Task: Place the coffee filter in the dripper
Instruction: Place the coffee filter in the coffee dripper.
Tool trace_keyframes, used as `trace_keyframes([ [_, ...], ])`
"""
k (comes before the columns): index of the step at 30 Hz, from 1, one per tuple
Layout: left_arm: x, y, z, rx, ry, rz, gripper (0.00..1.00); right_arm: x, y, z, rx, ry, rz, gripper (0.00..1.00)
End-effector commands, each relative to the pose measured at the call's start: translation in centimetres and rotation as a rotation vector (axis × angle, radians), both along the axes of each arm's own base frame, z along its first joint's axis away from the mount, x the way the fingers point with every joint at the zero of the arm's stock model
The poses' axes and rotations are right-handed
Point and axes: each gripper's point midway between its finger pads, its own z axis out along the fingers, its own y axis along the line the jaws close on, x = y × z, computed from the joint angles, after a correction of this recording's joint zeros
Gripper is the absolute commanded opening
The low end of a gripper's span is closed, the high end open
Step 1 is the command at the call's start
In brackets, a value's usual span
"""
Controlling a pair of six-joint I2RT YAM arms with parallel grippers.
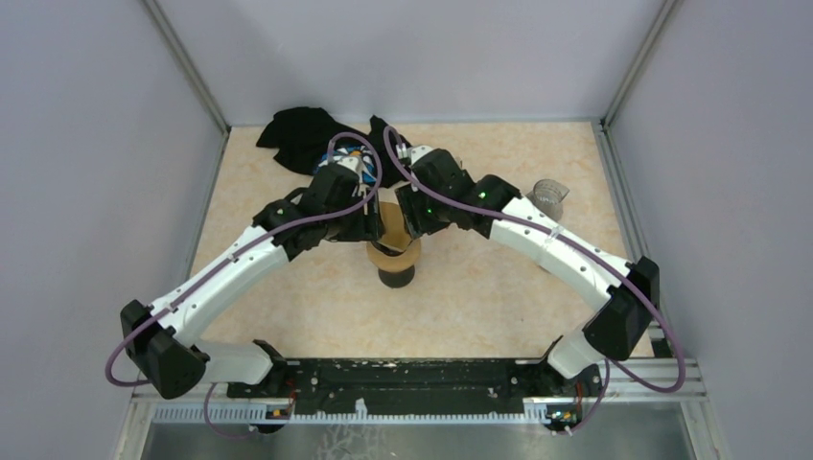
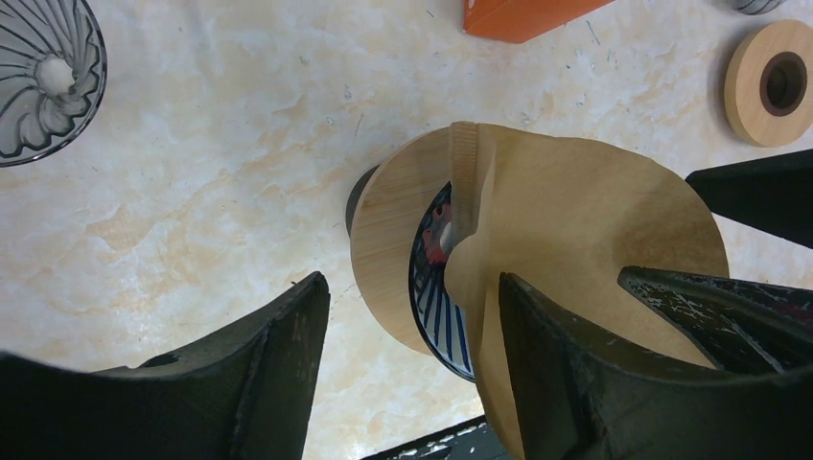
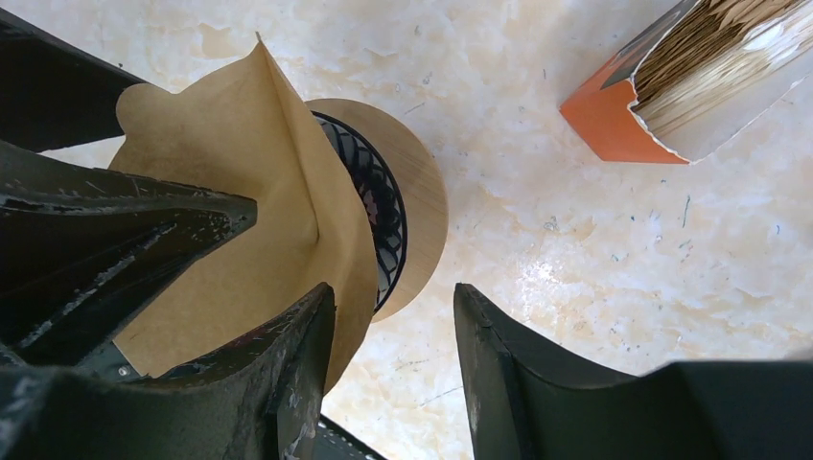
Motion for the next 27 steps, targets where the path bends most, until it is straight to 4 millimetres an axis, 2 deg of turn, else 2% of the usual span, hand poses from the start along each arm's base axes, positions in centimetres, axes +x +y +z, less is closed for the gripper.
trace_keyframes([
  [1, -0.2, 0.4, 0.4, -0.016, -0.012, 0.000, 0.70, 0.6, 0.7, 1.5, 0.051, -0.045, 0.018, 0.50],
  [11, -0.1, 0.1, -1.5, 0.007, 0.012, -0.018, 0.55, 0.8, 0.6, -0.1, 0.015, -0.028, 0.013, 0.50],
  [27, 0.1, 0.1, -2.9, 0.041, 0.034, -0.030, 0.54, 1.0, 0.3, -2.9, -0.038, -0.002, 0.005, 0.50],
])
